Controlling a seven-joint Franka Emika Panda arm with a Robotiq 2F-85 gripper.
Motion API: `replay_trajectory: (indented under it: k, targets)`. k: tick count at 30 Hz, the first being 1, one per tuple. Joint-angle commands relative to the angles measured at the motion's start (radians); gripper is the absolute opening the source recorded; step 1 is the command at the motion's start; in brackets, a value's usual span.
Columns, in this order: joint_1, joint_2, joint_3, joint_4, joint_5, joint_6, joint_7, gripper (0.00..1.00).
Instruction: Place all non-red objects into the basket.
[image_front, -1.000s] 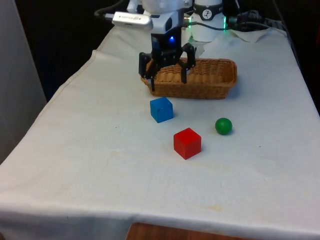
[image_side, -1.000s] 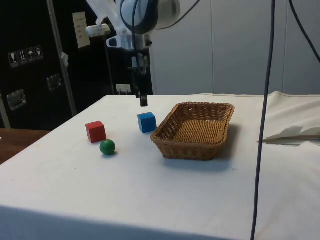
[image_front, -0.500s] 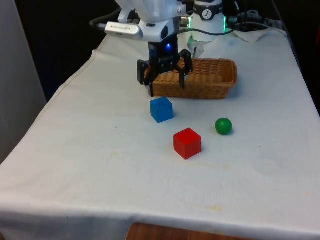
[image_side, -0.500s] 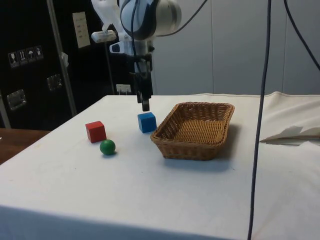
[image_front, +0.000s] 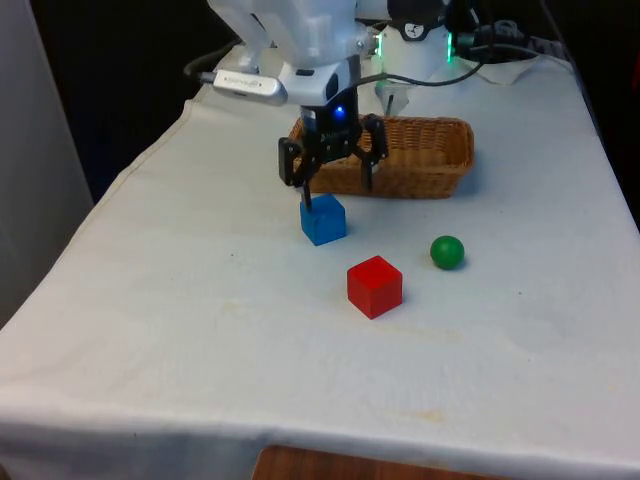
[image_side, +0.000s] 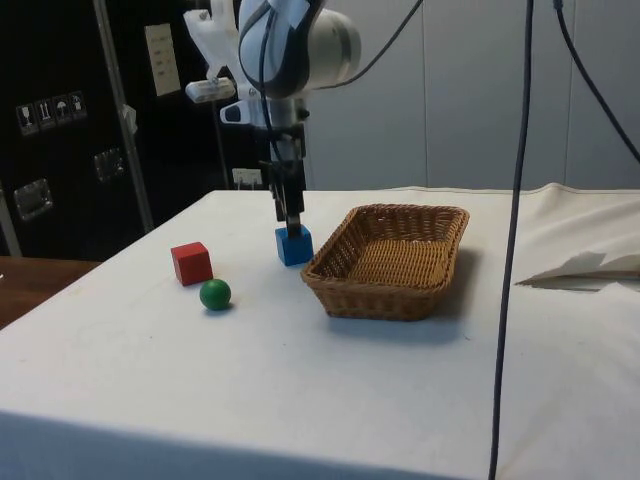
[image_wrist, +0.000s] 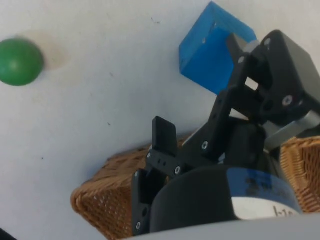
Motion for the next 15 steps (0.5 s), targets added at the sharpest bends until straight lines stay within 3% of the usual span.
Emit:
replay_trajectory:
  k: [1,4,5,6,13,14,15]
  targets:
    - [-0.006,0.006,0.01,-0.001,0.014,0.02,-0.011,1.0]
    - [-0.007,0.02,0.013,-0.002,0.016,0.039,-0.011,1.0]
    - [0.0,0.018,0.003,-0.001,0.001,0.023,0.0,1.0]
    - [-0.007,0.023,0.014,-0.002,0.016,0.043,-0.011,1.0]
    - [-0.007,0.053,0.018,0.0,0.018,0.08,-0.011,1.0]
    - [0.0,0.048,0.007,0.0,0.002,0.066,0.0,1.0]
    - [-0.007,0.061,0.019,0.002,0.018,0.09,-0.011,1.0]
